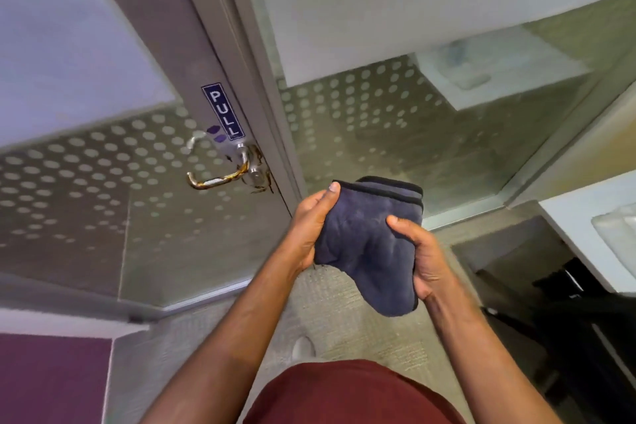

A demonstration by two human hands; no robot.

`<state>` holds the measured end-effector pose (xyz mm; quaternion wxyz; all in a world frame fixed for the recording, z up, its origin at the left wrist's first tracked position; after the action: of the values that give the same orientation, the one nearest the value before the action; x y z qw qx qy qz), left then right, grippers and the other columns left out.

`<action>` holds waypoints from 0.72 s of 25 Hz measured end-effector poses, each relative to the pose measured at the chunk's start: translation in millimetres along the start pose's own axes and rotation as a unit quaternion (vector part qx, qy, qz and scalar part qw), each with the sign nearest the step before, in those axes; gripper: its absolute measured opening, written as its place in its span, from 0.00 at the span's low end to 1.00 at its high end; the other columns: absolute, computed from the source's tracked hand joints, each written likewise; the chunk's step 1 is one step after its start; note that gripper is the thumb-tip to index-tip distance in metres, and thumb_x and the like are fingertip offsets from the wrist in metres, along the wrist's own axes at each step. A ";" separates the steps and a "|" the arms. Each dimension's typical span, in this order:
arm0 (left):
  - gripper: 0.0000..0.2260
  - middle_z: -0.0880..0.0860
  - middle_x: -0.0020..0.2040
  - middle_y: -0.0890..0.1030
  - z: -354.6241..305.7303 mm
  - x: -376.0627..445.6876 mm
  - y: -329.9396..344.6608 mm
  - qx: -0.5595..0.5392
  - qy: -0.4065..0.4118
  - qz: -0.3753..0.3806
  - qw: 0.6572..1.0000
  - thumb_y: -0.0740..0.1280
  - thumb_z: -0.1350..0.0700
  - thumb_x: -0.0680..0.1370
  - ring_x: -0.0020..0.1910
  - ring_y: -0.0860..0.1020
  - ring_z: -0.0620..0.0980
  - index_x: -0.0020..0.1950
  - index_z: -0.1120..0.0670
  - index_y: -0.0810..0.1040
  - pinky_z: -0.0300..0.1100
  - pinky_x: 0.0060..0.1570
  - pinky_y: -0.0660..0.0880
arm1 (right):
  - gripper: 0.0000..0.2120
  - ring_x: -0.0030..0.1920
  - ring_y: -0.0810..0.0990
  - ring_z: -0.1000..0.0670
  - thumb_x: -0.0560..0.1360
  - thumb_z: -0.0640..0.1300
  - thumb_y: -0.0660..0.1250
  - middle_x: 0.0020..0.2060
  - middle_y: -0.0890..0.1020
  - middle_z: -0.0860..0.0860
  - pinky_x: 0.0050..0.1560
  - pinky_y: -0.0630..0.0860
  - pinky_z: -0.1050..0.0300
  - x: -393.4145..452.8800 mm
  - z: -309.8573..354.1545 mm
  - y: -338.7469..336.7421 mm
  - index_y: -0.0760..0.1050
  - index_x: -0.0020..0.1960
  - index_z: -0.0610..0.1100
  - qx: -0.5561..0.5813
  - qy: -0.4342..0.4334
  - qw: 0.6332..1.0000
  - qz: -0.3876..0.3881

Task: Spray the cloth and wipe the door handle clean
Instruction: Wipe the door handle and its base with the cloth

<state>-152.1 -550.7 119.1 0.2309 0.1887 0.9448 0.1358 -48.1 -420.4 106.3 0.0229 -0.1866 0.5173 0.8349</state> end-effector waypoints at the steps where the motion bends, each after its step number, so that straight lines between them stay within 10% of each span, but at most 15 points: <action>1: 0.15 0.61 0.52 0.88 -5.2 0.7 -11.5 -0.004 0.006 -0.016 1.000 0.70 0.48 0.85 0.49 0.87 0.53 0.56 0.60 0.85 0.42 0.46 0.84 | 0.34 0.73 0.75 0.39 0.71 0.46 0.77 0.71 0.76 0.34 0.75 0.70 0.45 9.2 -8.3 13.3 0.73 0.72 0.32 0.019 0.006 1.000 0.018; 14: 0.12 0.62 0.47 0.79 -54.7 22.6 -144.2 -0.046 0.069 -0.139 0.987 0.64 0.53 0.88 0.49 0.75 0.56 0.48 0.57 0.80 0.53 0.53 0.72 | 0.41 0.61 0.84 0.39 0.57 0.49 0.87 0.62 0.84 0.37 0.54 0.83 0.50 99.2 -119.6 88.8 0.80 0.66 0.38 -0.150 0.008 0.987 -0.058; 18: 0.11 0.61 0.47 0.80 -66.8 28.5 -164.1 -0.016 0.097 -0.113 0.989 0.63 0.56 0.88 0.49 0.76 0.54 0.51 0.58 0.81 0.52 0.54 0.72 | 0.24 0.55 0.87 0.42 0.63 0.44 0.80 0.54 0.87 0.39 0.49 0.83 0.56 119.7 -124.9 109.5 0.84 0.59 0.41 -0.259 -0.070 0.957 -0.108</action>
<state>-256.4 -696.4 109.0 0.1551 0.0628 0.9757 0.1413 -148.7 -598.7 110.5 0.0997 -0.1822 0.2578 0.9436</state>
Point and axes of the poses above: each hand's wrist, its own x-axis towards the middle knuckle, its own y-axis out of the palm, z = x × y, the point moved 4 cm from there along x, towards the middle knuckle
